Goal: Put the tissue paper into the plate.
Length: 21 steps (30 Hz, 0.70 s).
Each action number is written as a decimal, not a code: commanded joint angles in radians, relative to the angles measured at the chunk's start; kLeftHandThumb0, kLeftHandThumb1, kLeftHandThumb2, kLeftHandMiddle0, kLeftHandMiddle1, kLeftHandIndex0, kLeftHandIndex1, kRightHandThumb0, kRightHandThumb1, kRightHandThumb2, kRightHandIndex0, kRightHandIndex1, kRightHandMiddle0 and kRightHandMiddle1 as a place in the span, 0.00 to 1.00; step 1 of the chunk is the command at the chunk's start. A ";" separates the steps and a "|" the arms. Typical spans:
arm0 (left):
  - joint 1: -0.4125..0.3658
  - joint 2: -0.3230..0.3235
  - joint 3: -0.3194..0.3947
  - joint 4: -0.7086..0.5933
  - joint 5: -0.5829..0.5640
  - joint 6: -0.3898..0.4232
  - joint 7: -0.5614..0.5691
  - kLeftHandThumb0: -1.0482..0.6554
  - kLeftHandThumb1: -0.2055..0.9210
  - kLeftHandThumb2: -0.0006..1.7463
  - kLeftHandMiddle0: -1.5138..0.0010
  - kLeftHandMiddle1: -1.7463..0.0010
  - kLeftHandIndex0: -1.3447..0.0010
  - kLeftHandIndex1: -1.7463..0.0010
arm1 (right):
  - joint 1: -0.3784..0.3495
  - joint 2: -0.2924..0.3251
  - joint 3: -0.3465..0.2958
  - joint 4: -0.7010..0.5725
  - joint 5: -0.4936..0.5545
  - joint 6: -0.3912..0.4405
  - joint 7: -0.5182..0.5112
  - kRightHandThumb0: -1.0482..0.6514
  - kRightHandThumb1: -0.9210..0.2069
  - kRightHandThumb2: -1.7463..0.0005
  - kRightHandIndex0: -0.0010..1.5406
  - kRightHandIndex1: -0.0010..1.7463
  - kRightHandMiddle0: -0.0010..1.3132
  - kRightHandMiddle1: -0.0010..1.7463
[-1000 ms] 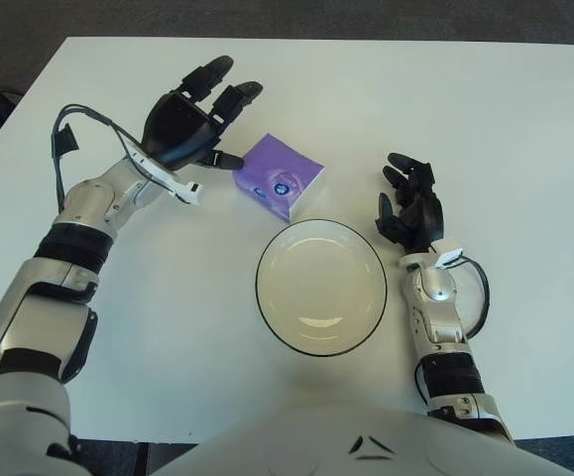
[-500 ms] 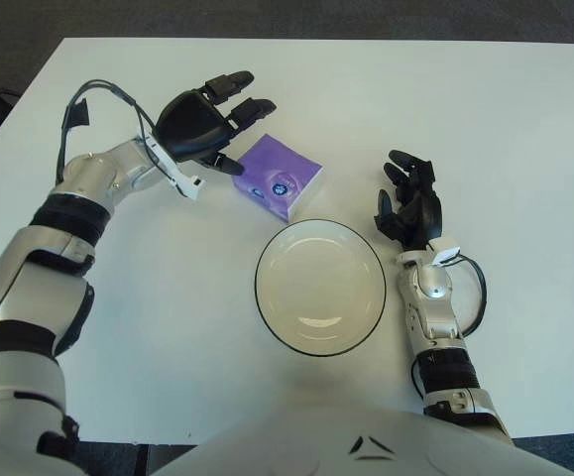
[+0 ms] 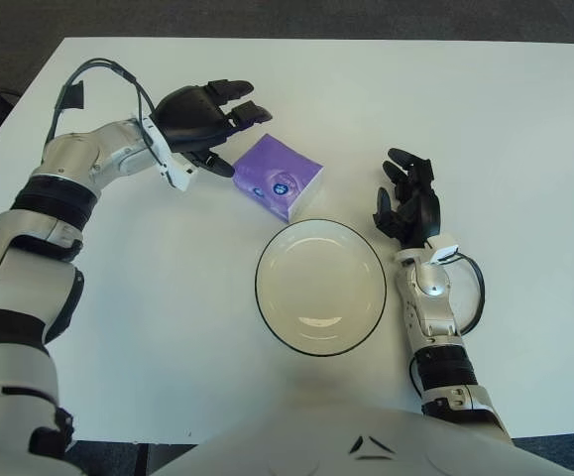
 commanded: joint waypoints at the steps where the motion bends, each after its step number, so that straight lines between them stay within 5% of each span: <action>1: -0.031 0.010 0.009 -0.033 -0.036 -0.026 -0.045 0.14 1.00 0.33 0.84 1.00 1.00 0.57 | 0.043 0.012 -0.001 0.069 0.003 0.047 -0.006 0.40 0.23 0.52 0.25 0.42 0.01 0.61; 8: -0.061 0.014 0.005 -0.005 -0.132 -0.114 -0.186 0.04 1.00 0.26 0.93 1.00 1.00 0.64 | 0.036 0.014 0.001 0.081 -0.005 0.044 -0.013 0.41 0.23 0.51 0.25 0.42 0.00 0.61; 15: -0.109 0.025 -0.018 0.053 -0.323 -0.264 -0.444 0.00 1.00 0.17 0.99 1.00 1.00 0.83 | 0.034 0.016 -0.001 0.085 -0.001 0.042 -0.016 0.41 0.23 0.51 0.26 0.43 0.00 0.60; 21: -0.107 0.026 -0.009 0.000 -0.441 -0.296 -0.597 0.00 1.00 0.13 1.00 1.00 1.00 0.97 | 0.031 0.018 -0.007 0.093 0.008 0.041 -0.013 0.41 0.22 0.51 0.27 0.43 0.00 0.59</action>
